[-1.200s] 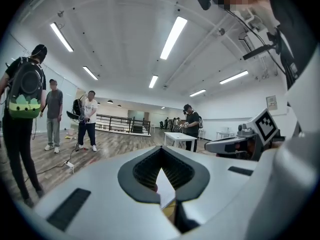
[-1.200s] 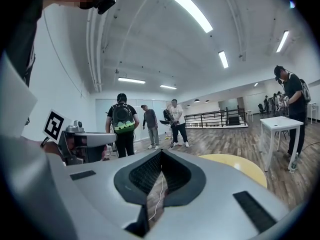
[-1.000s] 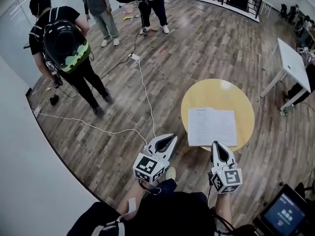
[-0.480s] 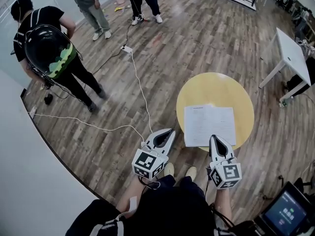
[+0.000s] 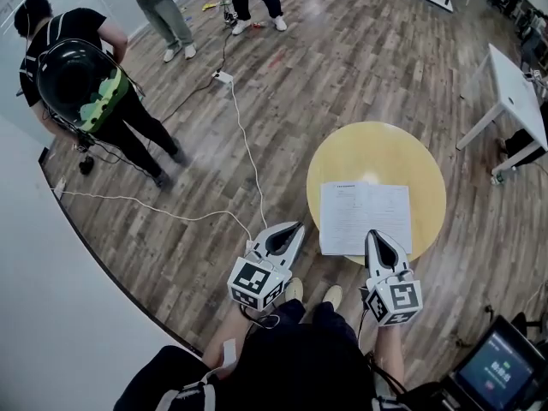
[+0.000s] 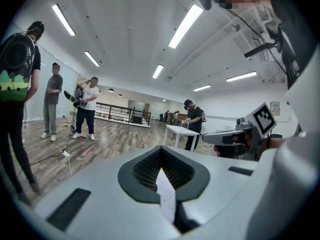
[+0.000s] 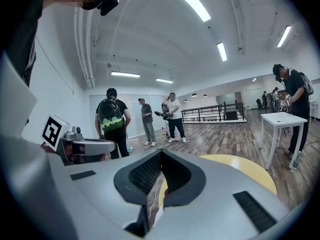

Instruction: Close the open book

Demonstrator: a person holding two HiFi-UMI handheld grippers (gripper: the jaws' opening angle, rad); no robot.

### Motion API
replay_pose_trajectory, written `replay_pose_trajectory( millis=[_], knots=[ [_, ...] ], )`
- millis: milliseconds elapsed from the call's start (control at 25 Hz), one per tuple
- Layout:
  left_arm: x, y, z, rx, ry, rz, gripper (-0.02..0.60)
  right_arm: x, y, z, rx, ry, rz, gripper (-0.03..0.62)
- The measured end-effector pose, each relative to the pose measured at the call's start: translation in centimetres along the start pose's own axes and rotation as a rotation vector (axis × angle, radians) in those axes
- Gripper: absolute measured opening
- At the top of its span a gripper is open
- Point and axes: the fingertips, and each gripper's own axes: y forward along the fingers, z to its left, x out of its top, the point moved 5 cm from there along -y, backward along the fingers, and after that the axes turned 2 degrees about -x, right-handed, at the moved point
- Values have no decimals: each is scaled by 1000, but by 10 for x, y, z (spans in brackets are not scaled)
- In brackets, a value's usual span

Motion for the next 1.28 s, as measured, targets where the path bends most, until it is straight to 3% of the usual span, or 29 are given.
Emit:
replay_pose_trajectory(
  millis=[600,840,1280],
  knots=[
    [-56,0,-1,20,-86,98,-2,-56,11,4,43,58,115,3],
    [-57,2,2,33,-94,91,-2,-67,23,4,41,8,166,3],
    [-57,-8,7,50,-93,87,-2,-138,62,-4,2,11,354,3]
  ],
)
